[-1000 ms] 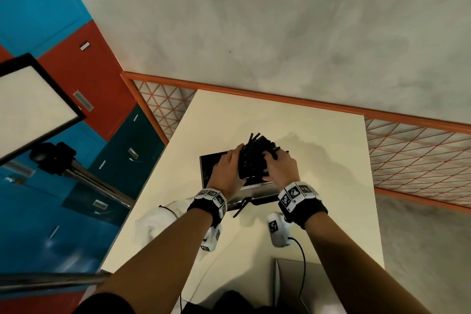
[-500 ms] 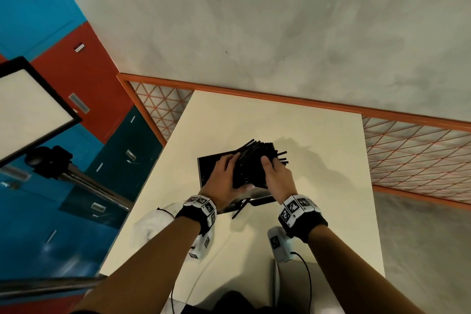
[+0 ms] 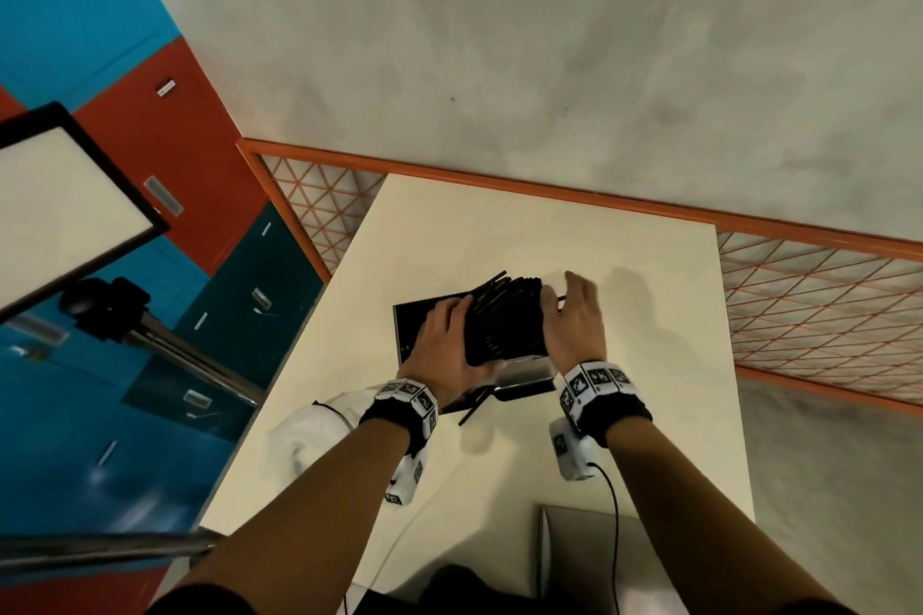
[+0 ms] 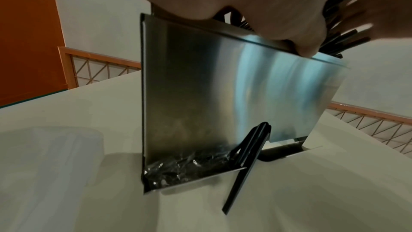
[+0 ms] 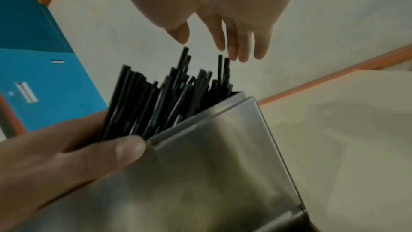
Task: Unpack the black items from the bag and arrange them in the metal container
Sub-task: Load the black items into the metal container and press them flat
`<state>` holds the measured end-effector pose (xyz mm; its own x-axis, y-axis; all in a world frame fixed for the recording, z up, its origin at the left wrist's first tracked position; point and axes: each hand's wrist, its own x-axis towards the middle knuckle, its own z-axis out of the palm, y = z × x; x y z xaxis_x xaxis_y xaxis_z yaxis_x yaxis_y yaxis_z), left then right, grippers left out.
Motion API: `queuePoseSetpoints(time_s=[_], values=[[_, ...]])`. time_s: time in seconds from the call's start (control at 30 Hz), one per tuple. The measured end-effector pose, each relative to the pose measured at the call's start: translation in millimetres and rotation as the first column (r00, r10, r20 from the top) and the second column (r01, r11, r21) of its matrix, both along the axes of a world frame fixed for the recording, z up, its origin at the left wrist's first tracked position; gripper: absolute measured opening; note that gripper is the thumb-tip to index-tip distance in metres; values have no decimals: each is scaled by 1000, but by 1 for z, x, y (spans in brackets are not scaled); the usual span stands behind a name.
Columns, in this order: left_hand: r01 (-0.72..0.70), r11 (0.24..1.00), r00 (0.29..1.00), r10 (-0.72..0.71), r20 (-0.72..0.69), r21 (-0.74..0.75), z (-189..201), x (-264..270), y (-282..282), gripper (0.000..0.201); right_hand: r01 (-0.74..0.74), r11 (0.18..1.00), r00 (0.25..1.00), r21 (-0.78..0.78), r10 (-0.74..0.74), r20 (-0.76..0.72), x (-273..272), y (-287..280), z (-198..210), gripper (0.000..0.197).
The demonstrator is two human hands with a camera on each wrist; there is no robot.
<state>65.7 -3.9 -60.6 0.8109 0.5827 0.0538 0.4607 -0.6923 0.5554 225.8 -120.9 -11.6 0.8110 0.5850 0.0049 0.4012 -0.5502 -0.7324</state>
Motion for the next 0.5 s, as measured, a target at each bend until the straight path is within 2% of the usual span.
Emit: queuePoseSetpoints(time_s=[0.07,0.17,0.23,0.37,0.5], values=[[-10,999,999,9,38,38,-3,0,0,107,-88,995,995,-49,86,-48,-8,5,-3,39],[-38,998,999,36,32,53,-3,2,-1,111,-77,996,997,-43,78,25,-18,8,-5,31],[-51,998,999,51,0,39,-1,2,0,115,-79,991,996,-105,83,30,-17,7,-6,31],[-41,998,999,43,-25,52,-2,3,0,119,-212,930,974,-300,227,15,-9,11,-5,48],[-26,998,999,28,-35,57,-2,3,0,121,-378,836,918,-397,394,-44,0,15,-5,68]])
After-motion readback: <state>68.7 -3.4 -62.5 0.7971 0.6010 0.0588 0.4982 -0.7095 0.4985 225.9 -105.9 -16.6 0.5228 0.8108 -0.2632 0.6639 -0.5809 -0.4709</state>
